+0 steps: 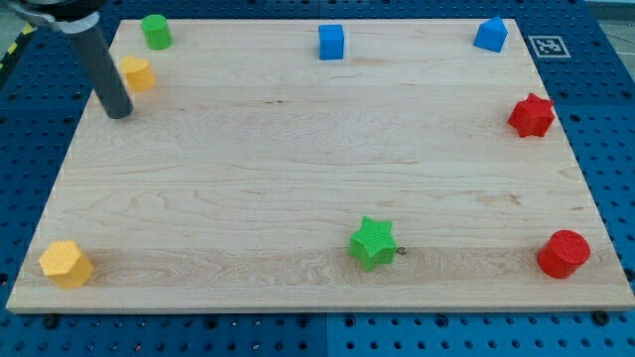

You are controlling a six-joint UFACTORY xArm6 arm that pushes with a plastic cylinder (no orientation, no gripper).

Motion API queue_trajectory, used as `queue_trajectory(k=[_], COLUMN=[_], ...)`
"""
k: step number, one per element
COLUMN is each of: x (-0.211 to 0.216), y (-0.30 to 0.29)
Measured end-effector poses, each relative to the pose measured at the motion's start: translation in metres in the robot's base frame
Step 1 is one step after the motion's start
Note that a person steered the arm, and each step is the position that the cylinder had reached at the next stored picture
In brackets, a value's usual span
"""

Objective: Move the yellow heart towards the green circle

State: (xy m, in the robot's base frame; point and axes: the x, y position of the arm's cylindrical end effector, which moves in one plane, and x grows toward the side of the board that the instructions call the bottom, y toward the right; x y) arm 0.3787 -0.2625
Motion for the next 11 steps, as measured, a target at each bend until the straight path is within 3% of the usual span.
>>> queue_trajectory(k=[2, 5, 8, 10, 11], x=[-0.047, -0.031, -0.05, -0.035, -0.041], y=[0.003, 0.044, 0.008, 0.047, 0.033])
